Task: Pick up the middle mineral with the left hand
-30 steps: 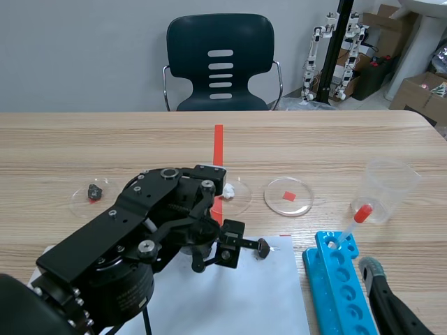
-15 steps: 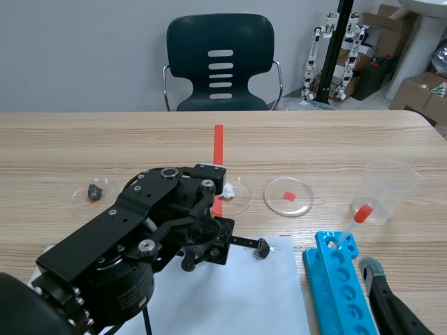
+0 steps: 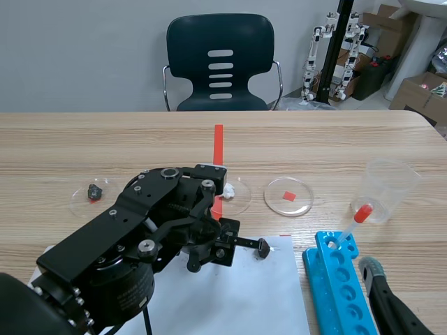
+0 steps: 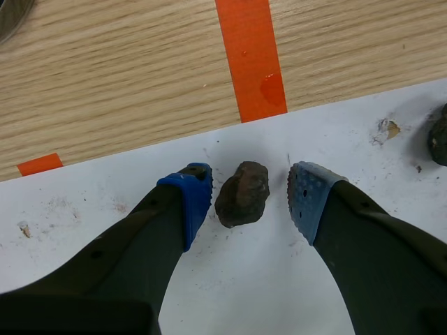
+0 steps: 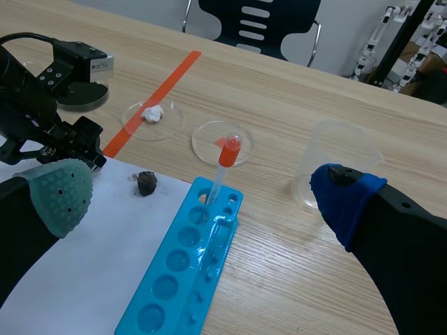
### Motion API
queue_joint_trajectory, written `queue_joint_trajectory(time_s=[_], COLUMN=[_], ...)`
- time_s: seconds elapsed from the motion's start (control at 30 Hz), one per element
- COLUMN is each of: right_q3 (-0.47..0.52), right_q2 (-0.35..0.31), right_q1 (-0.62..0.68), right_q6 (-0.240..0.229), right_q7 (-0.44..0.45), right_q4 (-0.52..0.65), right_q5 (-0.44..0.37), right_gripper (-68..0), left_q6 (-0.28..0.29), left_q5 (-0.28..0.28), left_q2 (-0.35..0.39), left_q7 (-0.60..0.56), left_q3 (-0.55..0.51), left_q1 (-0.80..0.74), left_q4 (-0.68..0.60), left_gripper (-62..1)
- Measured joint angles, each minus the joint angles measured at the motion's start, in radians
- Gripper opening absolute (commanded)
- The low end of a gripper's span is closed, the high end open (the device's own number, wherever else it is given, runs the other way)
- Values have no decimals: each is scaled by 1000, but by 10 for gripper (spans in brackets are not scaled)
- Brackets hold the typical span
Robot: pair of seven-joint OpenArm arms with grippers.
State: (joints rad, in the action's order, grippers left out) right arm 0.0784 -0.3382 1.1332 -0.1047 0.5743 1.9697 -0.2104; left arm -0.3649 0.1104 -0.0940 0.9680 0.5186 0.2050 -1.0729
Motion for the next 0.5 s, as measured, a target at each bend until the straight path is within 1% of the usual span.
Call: queue_joint_trajectory(time_s=[0.23, 0.33, 0.5], right_q3=[0, 0, 0], right_q2=[0, 0, 0], right_q1=[0, 0, 0], right_q6=[0, 0, 0], right_q7=[1, 0, 0], right_q4=[0, 0, 0], right_q5=[0, 0, 0], right_gripper=[4, 4, 4], left_q6=[0, 0, 0], left_q5=[3, 7, 7], left_q2=[0, 0, 0], left_q7=[-23, -23, -29], left_q3=[0, 0, 0], left_q1=[5, 6, 6], left_q4=[35, 35, 35], left_gripper=[-337, -350, -458])
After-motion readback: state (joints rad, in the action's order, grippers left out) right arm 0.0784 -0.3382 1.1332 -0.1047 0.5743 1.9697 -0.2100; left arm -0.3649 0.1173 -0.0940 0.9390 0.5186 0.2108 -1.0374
